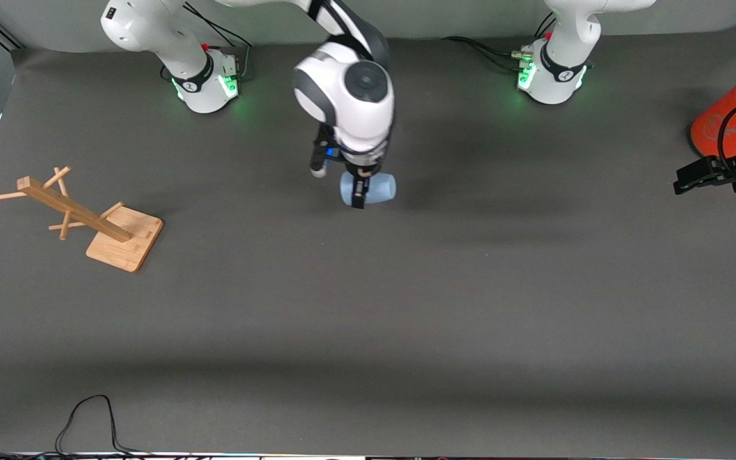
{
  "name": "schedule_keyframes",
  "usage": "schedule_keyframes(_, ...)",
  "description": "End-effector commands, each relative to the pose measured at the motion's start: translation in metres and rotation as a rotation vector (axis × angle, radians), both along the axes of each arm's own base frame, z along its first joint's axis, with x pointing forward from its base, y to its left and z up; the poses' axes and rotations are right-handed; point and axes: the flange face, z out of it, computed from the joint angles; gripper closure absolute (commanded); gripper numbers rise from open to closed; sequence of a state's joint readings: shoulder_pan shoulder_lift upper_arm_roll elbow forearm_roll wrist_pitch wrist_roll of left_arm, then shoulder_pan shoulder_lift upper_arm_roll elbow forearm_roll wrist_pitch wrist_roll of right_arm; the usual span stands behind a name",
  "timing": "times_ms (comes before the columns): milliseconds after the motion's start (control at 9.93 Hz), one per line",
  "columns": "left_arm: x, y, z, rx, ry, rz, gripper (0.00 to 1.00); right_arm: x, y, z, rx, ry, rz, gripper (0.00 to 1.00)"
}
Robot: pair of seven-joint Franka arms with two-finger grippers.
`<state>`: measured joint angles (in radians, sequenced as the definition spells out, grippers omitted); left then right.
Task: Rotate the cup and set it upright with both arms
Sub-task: 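Carry the blue cup to mid-table and lower it with the right gripper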
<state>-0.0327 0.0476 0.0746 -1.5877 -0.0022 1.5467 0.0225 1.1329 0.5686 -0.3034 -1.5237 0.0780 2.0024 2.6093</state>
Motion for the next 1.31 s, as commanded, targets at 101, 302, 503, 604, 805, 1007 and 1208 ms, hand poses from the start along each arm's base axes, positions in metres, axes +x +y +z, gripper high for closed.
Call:
schedule_keyframes(101,0.002,0.000,0.001,0.001,-0.021,-0.003,0.00,-0.020,0.051,-0.063,-0.031,0.010,-0.024,0.33)
schedule_keyframes(302,0.002,-0.002,-0.001,0.004,-0.018,-0.007,0.00,-0.034,0.069,-0.107,-0.019,0.001,-0.035,0.33)
schedule_keyframes(503,0.003,-0.001,-0.003,0.006,-0.015,-0.008,0.00,-0.038,0.073,-0.128,-0.011,-0.004,-0.018,0.26)
schedule_keyframes(604,0.004,-0.002,-0.005,0.006,-0.010,-0.011,0.00,-0.038,0.072,-0.136,-0.017,-0.002,-0.002,0.24)
schedule_keyframes(805,0.005,-0.003,-0.007,0.004,-0.006,-0.017,0.00,-0.042,0.075,-0.155,-0.017,-0.004,0.022,0.10)
schedule_keyframes(1007,0.005,-0.003,-0.009,-0.007,0.002,-0.019,0.00,-0.042,0.075,-0.157,-0.017,-0.004,0.025,0.00)
schedule_keyframes(1208,0.007,-0.001,-0.007,-0.010,-0.012,-0.015,0.00,-0.042,0.075,-0.155,-0.016,-0.003,0.036,0.00)
